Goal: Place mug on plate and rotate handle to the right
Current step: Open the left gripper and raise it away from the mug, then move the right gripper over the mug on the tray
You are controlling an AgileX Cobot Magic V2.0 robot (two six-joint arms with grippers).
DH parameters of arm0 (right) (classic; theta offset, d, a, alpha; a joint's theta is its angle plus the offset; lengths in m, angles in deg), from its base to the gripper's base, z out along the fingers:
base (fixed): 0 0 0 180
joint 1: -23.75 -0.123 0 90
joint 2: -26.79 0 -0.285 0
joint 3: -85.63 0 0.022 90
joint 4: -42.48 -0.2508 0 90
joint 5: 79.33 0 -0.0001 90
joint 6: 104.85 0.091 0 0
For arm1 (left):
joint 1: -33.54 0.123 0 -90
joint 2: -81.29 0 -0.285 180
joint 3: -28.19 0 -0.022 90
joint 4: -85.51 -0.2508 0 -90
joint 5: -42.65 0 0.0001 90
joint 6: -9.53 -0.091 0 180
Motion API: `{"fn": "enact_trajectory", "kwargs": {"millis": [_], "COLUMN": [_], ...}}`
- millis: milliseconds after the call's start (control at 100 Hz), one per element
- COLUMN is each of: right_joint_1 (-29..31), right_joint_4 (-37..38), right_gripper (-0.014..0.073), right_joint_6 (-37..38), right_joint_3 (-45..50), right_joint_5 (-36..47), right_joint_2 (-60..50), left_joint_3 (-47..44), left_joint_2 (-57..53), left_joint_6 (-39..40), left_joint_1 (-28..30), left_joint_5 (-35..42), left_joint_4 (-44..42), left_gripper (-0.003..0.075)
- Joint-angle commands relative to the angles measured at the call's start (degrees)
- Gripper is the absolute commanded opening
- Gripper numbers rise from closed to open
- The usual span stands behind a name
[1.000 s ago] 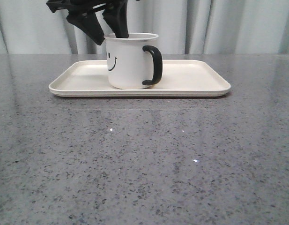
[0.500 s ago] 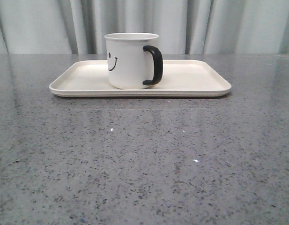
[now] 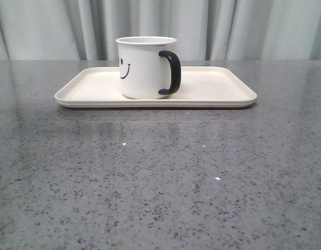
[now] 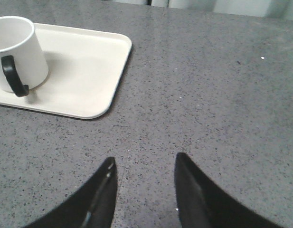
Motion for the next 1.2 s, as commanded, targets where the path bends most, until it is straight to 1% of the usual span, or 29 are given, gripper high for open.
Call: {"fn": "enact_trajectory", "kwargs": {"millis": [0, 140, 210, 360, 530, 940, 1190], "right_joint_1": [-1.6, -4.7, -6.4, -9.5, -11.3, -16.4, -17.3], "right_joint_4": [-1.3, -3.1, -3.4, -3.4, -3.3, -3.3, -3.6], "right_gripper": [0.0325, 0.04, 0.0421, 0.0422, 0.0422, 0.0422, 0.0422], "right_joint_6": [-2.0, -2.5, -2.5, -2.5, -3.0, -3.0, -2.2], "right_joint_3": [-4.4, -9.6, -12.4, -18.6, -26.2, -46.9, -57.4], "right_joint_5": [2.6, 1.1, 0.8, 0.6, -1.0, -7.1, -11.7], "right_joint_2": [4.4, 11.4, 14.5, 21.8, 30.5, 50.7, 61.4], "left_joint_3": [-1.9, -6.6, -8.5, -11.0, -12.8, -13.0, -13.0], "left_joint_2": [-4.9, -10.3, -12.7, -16.6, -19.0, -19.2, -19.2], "left_joint_6": [0.4, 0.4, 0.4, 0.4, 0.4, 0.4, 0.4], "left_joint_1": [-0.3, -0.4, -0.4, -0.4, -0.4, -0.4, -0.4], "left_joint_5": [4.3, 4.3, 4.3, 4.3, 4.3, 3.9, 3.9], "left_joint_4": [0.7, 0.7, 0.7, 2.4, 4.0, 4.1, 4.2], "left_gripper": [0.0335, 0.0335, 0.0335, 0.0335, 0.0335, 0.0335, 0.0335]}}
